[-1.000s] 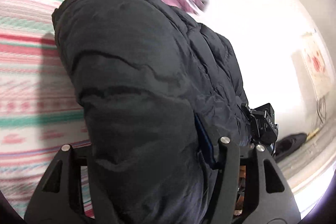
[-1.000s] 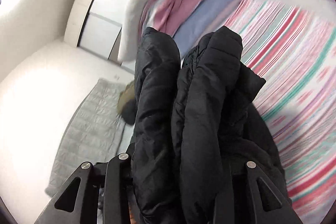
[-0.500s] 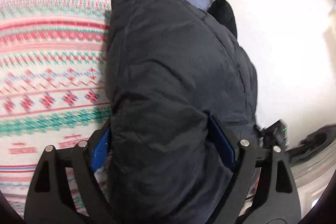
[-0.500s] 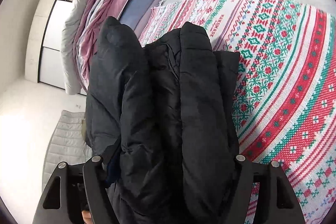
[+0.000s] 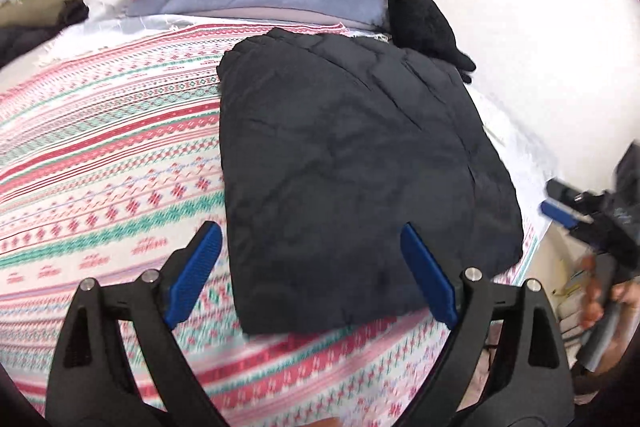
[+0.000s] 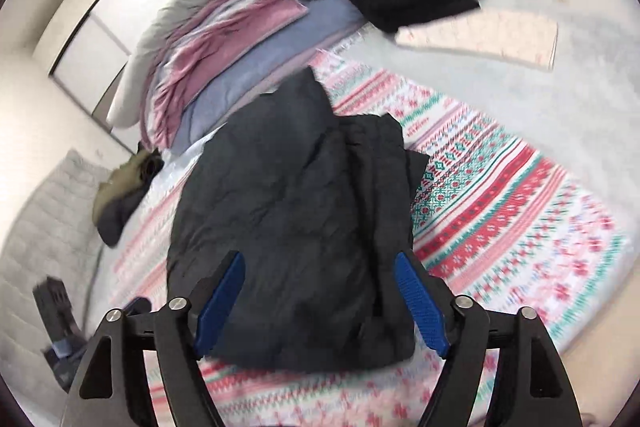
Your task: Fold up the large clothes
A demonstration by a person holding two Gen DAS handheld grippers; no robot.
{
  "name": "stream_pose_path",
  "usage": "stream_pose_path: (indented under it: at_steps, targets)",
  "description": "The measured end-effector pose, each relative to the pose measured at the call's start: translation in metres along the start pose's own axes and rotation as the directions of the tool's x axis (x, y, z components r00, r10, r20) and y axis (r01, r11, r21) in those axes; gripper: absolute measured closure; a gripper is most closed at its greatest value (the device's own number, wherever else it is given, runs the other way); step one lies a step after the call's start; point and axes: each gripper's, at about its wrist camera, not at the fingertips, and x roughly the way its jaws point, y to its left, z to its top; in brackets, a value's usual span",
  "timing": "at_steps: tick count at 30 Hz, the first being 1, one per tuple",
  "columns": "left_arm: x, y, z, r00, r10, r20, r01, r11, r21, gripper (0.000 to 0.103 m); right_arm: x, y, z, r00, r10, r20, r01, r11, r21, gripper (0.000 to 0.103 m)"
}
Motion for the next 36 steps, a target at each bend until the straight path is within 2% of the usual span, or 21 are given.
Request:
stream_pose_path:
  at_steps: [4, 8, 16, 23, 36]
  targets:
    - [-0.012, -0.023, -0.017, 0.998, 0.064, -0.007, -0.064, 0.997, 0.039, 0.012, -0.031, 0.03, -0.023, 0.997, -0.059, 0.045, 0.064, 0.992, -0.105, 0.02]
    - [-0.021, -0.045, -0.042, 0.989, 0.145, -0.041, -0.143, 0.988, 0.058, 0.012, -0.055, 0.049, -0.056, 0.987, -0.134, 0.083, 0.148, 0.97, -0.191, 0.018]
    - [-0.025, -0.061, -0.082, 0.977, 0.211, -0.024, -0.211, 0.977, 0.018, 0.012, -0.05, 0.057, -0.105, 0.955, -0.286, 0.082, 0.297, 0.914, -0.278, 0.017]
    - [-0.011, -0.06, -0.102, 0.967, 0.253, -0.033, -0.252, 0.967, 0.023, 0.012, -0.038, 0.056, -0.13, 0.933, -0.353, 0.071, 0.357, 0.882, -0.308, 0.017]
    - [-0.013, -0.055, -0.103, 0.963, 0.27, -0.02, -0.27, 0.963, 0.008, 0.012, -0.025, 0.067, -0.136, 0.918, -0.388, 0.078, 0.392, 0.864, -0.316, 0.017]
